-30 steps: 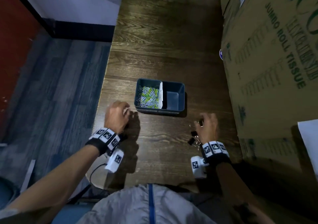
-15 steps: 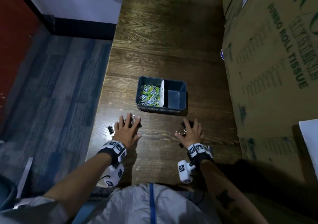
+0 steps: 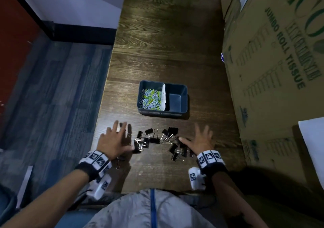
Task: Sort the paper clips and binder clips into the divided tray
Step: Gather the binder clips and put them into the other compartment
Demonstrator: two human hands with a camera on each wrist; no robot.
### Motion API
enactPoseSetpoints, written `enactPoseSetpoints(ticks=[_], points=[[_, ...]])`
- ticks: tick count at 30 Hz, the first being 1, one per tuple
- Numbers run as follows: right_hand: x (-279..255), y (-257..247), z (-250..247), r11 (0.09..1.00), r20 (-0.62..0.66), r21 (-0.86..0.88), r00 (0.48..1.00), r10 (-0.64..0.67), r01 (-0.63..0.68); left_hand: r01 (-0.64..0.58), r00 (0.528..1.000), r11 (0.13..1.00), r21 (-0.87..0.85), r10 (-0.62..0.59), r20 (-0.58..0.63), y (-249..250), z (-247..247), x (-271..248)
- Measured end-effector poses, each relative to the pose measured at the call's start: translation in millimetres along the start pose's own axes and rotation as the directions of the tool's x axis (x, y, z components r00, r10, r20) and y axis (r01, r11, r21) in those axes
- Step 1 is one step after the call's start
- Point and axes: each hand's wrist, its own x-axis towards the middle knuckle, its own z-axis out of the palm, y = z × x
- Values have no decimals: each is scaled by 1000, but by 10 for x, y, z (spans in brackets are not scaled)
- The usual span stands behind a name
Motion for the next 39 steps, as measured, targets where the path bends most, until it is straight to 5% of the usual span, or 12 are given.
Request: enactPoseSetpoints(ticks=[5, 10, 17, 27, 34, 39], points=[[-34, 361, 167, 997, 207, 12, 976, 66, -70, -56, 984, 994, -93, 70, 161, -337, 242, -55], [-189, 56, 343, 999, 159, -31, 987, -12, 17, -124, 984, 969, -216, 147, 97, -167, 305, 38], [-350, -378, 434, 979, 28, -85, 983, -182, 184, -236, 965, 960, -153, 249, 78, 280, 330, 97], [-386, -584, 601, 932, -22, 104, 938, -347, 347, -349, 934, 913, -212, 357, -1, 634, 496, 54], [-233, -299, 348, 933, -43, 238, 963, -267, 269, -329, 944, 926, -185, 322, -65, 580, 357, -152], [-76, -331, 240, 922, 17, 303, 966, -257, 240, -567, 824, 824, -11, 567, -23, 662, 281, -336]])
